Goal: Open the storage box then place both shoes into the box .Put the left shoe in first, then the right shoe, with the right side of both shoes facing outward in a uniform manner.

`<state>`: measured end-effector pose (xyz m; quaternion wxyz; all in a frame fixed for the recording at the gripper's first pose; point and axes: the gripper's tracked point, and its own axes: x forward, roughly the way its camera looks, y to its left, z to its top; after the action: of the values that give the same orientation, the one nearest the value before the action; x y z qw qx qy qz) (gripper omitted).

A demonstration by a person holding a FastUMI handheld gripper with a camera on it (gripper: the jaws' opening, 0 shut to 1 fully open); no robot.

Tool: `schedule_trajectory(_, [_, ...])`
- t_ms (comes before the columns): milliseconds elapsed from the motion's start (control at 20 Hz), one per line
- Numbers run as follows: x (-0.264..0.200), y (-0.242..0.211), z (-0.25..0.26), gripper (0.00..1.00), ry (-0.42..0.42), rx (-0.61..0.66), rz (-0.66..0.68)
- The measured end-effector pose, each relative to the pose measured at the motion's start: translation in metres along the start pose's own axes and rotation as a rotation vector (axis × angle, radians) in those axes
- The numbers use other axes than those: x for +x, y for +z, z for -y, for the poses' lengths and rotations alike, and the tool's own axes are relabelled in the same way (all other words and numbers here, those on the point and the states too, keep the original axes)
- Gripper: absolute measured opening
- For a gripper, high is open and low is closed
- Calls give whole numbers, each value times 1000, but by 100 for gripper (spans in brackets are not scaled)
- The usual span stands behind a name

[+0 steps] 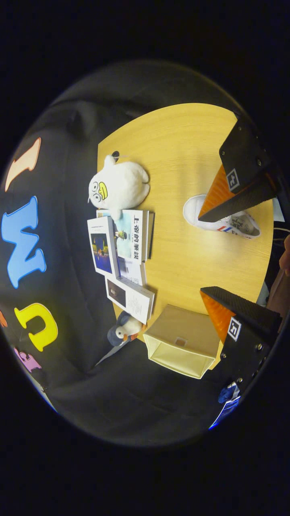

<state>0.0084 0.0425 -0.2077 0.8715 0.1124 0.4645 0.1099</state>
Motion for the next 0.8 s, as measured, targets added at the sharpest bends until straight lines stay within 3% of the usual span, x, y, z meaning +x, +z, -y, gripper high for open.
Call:
schedule_trajectory(250, [12,-49,44,97,-55,83,-90])
schedule_trajectory(450, [25,-81,63,97,-52,190,-159])
schedule_trajectory(750, [52,-113,89,97,-85,224,-247])
schedule_trajectory(800, [56,-114,89,89,-77,224,-253])
